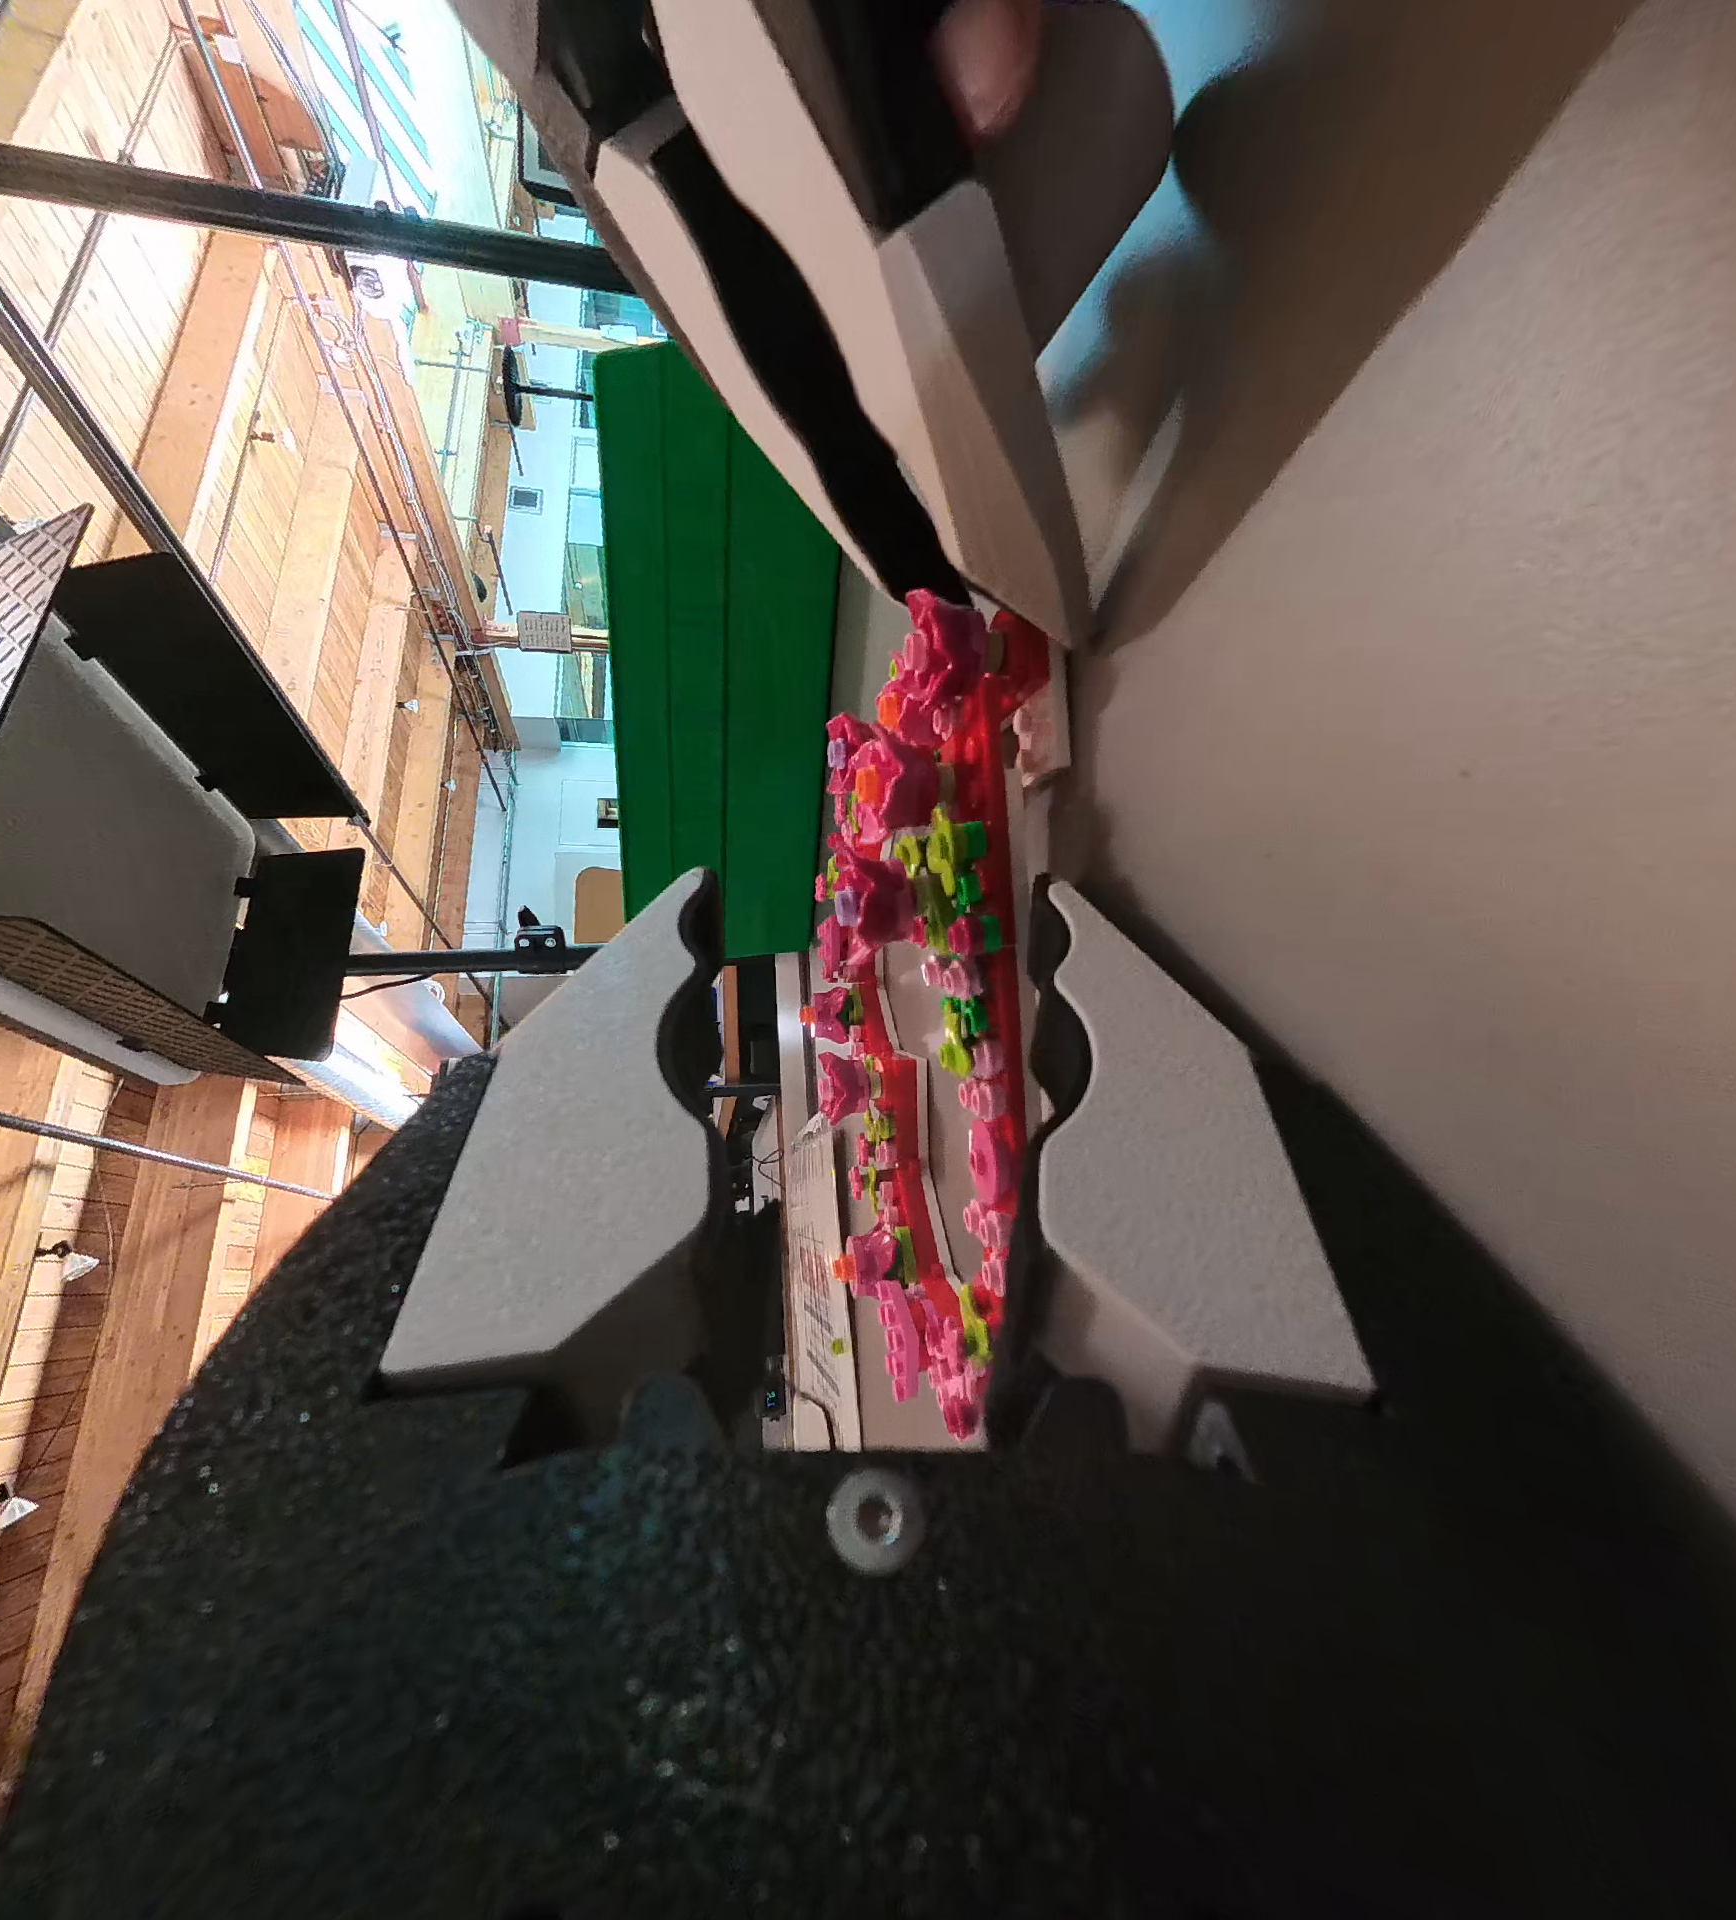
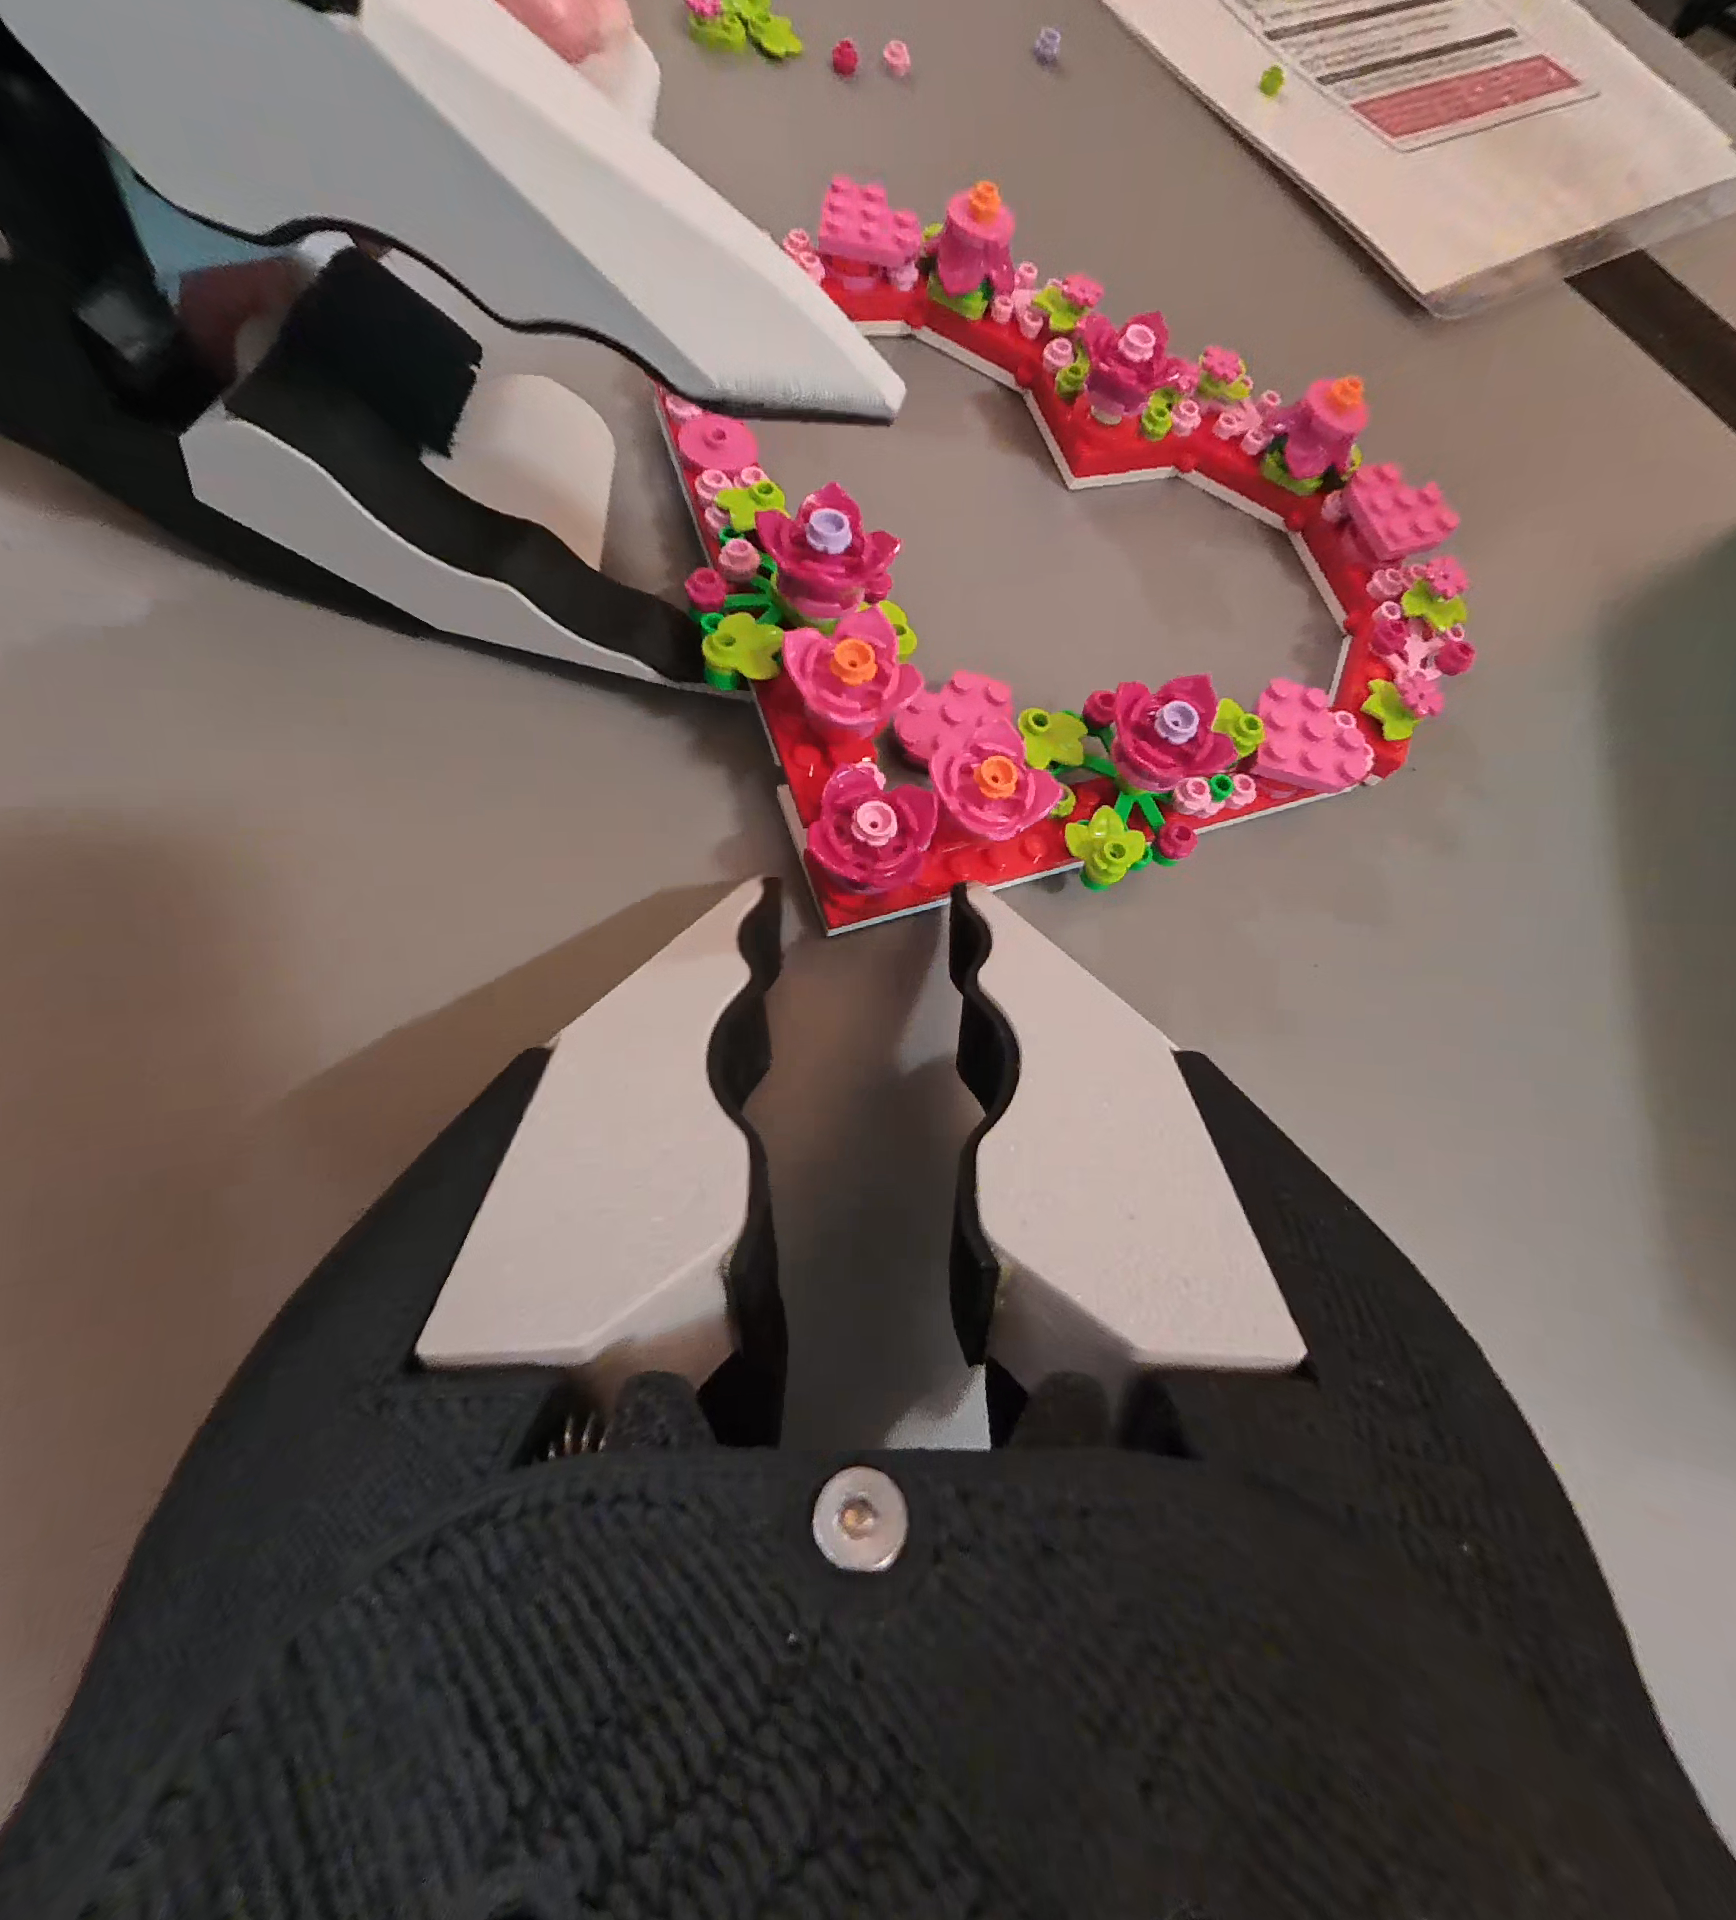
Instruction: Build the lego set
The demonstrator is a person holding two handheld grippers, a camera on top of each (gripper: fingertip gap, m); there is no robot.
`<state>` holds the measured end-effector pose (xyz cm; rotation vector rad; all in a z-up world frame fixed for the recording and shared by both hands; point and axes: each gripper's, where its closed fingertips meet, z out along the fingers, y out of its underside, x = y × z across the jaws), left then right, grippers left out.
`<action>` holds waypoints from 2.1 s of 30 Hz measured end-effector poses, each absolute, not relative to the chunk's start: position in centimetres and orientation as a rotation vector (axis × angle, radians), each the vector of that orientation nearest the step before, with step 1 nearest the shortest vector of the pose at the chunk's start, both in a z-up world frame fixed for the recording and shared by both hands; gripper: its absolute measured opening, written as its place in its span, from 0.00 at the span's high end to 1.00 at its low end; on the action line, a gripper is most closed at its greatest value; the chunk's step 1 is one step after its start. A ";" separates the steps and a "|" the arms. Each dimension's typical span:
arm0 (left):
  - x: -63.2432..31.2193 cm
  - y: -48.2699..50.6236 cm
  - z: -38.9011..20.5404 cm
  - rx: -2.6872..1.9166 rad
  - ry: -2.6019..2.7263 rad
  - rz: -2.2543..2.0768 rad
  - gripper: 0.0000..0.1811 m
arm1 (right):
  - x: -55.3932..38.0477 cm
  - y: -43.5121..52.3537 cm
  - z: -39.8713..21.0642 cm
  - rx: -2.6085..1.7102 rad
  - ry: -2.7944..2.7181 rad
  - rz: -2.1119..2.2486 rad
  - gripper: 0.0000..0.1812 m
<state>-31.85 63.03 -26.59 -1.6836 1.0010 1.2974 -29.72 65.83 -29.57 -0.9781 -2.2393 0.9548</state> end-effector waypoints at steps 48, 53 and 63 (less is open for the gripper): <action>-31.5 63.3 -26.7 -1.697 0.976 1.223 0.73 | -30.5 65.2 -27.6 -0.954 -2.115 1.083 0.91; -31.1 63.2 -26.5 -1.685 0.956 1.183 0.73 | -30.6 65.3 -27.4 -0.959 -2.101 1.088 0.91; -27.5 62.6 -25.3 -1.647 0.942 1.161 0.88 | -30.6 65.3 -27.2 -0.962 -2.083 1.092 0.91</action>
